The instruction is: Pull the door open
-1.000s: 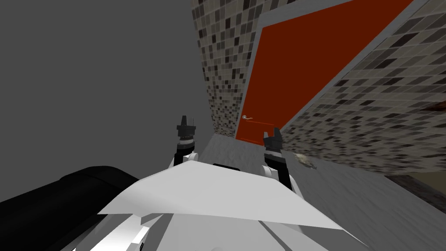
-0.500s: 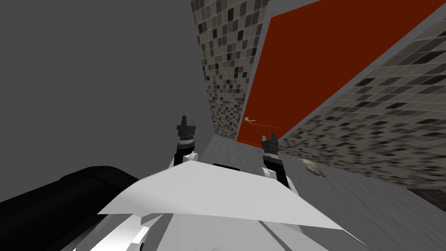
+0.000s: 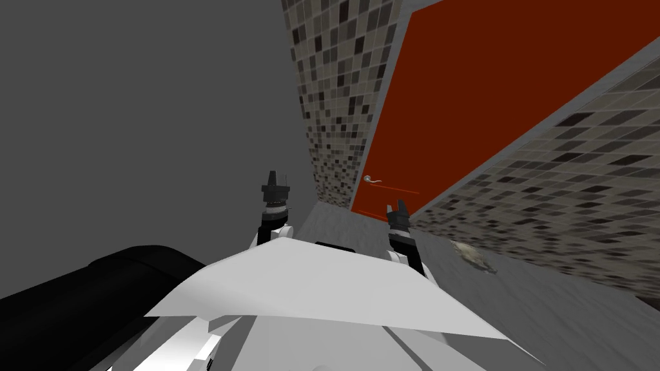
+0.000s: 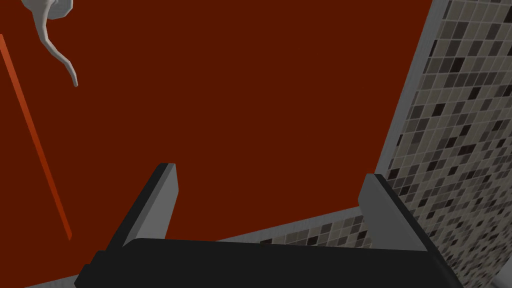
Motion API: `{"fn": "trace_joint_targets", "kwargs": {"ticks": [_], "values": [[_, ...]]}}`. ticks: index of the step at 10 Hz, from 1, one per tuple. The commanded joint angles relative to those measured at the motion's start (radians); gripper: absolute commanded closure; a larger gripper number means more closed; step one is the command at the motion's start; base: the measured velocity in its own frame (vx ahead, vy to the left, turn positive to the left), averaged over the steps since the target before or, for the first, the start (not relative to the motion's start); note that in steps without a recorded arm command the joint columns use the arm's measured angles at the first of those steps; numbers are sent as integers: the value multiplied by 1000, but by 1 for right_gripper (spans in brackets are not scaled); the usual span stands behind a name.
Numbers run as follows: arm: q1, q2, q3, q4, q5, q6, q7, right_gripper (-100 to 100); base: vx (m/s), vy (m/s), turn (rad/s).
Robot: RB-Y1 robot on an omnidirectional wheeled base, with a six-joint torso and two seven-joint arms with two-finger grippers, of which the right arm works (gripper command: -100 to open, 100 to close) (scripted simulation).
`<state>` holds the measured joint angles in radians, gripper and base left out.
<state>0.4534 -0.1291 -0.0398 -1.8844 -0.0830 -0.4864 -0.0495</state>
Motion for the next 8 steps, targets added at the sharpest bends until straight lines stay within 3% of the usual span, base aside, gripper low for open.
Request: {"fn": "trace_joint_targets", "kwargs": {"ticks": [1, 3, 8], "values": [[-6, -13, -2, 44, -19, -10, 8, -100, 112, 2, 44], [-6, -17, -2, 62, -26, -15, 11, -100, 94, 1, 22], [-11, -48, -2, 183, -75, -51, 33, -100, 141, 13, 41]]}}
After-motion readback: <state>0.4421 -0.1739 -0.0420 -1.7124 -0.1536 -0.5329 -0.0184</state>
